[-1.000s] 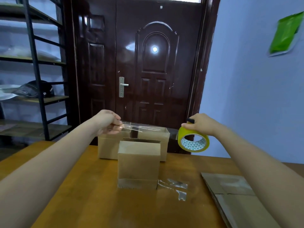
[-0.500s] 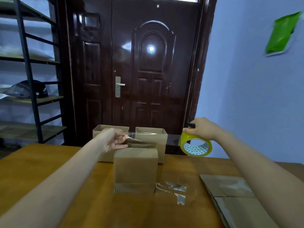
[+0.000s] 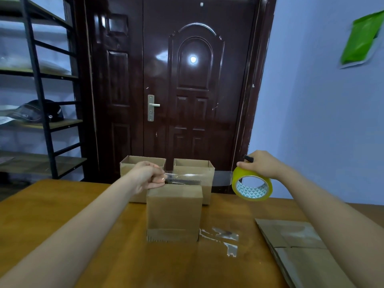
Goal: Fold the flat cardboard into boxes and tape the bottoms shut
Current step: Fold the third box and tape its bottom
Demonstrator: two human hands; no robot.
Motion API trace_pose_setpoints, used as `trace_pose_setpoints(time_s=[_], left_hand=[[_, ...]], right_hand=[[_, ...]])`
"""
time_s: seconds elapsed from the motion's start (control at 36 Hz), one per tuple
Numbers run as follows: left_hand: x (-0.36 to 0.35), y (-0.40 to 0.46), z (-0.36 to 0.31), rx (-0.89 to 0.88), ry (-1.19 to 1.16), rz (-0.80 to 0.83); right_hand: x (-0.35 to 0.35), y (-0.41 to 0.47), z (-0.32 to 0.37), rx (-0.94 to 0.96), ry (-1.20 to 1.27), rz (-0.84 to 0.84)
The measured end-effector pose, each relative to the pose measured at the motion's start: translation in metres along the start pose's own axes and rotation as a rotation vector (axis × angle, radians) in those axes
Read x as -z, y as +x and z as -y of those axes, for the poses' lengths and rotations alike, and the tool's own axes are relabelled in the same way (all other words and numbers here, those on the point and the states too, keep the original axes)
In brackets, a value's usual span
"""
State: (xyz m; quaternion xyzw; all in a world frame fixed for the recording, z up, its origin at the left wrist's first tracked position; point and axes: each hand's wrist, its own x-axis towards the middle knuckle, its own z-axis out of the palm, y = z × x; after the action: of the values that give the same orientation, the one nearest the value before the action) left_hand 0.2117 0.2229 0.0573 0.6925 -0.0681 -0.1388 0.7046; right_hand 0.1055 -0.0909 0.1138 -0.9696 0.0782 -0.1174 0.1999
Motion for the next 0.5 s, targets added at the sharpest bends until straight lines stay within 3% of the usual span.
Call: trace_pose_setpoints(time_s=[0.25, 0.5], left_hand=[[0.005, 0.009, -0.019, 0.267, 0.140, 0.139], [0.015, 0.030, -0.004, 0.264, 0.126, 0.163]], right_hand=[[0.005, 0.001, 0.005, 0.004, 0.024, -0.012], [0.003, 0.002, 0.001, 0.010, 0.047, 0.010]])
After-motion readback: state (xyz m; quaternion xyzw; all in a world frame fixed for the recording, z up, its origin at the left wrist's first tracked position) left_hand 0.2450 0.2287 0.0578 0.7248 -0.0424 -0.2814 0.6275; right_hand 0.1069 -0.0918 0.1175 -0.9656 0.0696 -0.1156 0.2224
